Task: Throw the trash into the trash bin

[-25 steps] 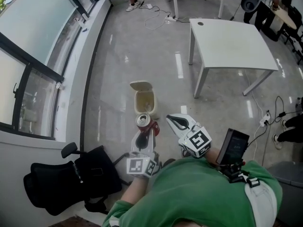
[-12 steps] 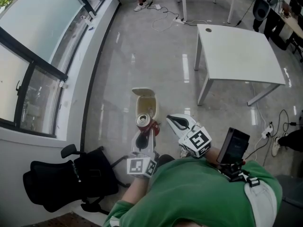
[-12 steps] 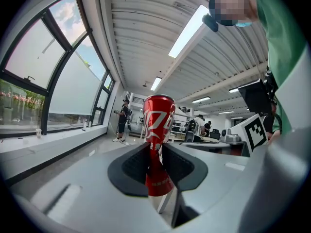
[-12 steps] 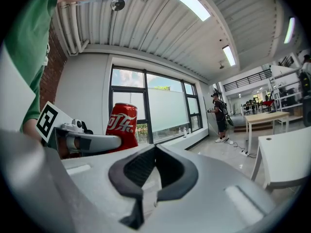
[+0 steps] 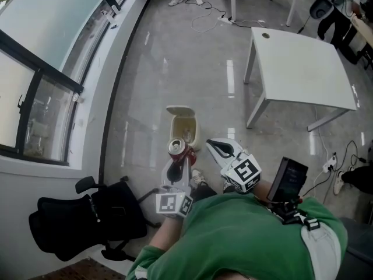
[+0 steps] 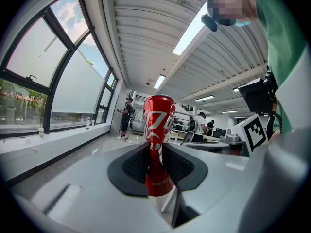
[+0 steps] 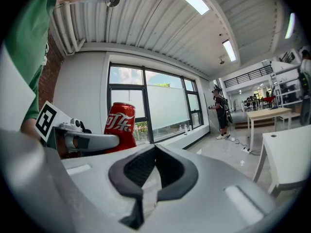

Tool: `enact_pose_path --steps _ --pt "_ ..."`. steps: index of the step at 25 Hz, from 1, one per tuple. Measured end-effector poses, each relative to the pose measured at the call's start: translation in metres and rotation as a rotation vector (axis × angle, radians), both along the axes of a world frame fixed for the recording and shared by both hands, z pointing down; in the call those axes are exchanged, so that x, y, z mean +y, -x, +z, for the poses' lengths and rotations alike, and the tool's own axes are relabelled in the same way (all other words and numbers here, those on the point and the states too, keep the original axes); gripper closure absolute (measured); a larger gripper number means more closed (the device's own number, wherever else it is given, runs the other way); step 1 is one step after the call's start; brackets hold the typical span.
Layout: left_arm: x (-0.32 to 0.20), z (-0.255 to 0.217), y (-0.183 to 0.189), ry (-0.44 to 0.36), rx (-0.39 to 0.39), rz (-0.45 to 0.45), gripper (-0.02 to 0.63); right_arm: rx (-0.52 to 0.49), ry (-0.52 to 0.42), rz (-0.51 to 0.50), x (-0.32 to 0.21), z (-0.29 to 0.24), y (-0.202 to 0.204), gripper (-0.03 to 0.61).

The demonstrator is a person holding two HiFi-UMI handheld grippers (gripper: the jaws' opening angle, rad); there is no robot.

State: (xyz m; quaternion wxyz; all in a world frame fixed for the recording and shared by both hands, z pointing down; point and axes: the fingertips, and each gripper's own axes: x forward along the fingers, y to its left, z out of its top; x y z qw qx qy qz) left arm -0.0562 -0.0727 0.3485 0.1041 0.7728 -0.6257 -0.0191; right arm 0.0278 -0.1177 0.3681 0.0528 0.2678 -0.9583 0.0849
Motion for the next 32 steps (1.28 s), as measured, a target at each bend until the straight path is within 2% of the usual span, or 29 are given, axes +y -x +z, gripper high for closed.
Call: enact_pose_path --steps 18,24,32 --pt "-0.076 0.015 0.121 0.009 0.02 0.11 0.528 0.048 -0.029 0.102 -0.069 0.002 0.113 0.575" --pt "-0.085 0.027 0.137 0.042 0.035 0.123 0.528 0.086 0.002 0.116 -0.076 0.015 0.124 0.575" --pt "-0.117 0.044 0.135 0.083 0.034 0.103 0.528 0.101 0.04 0.102 -0.112 0.034 0.123 0.575"
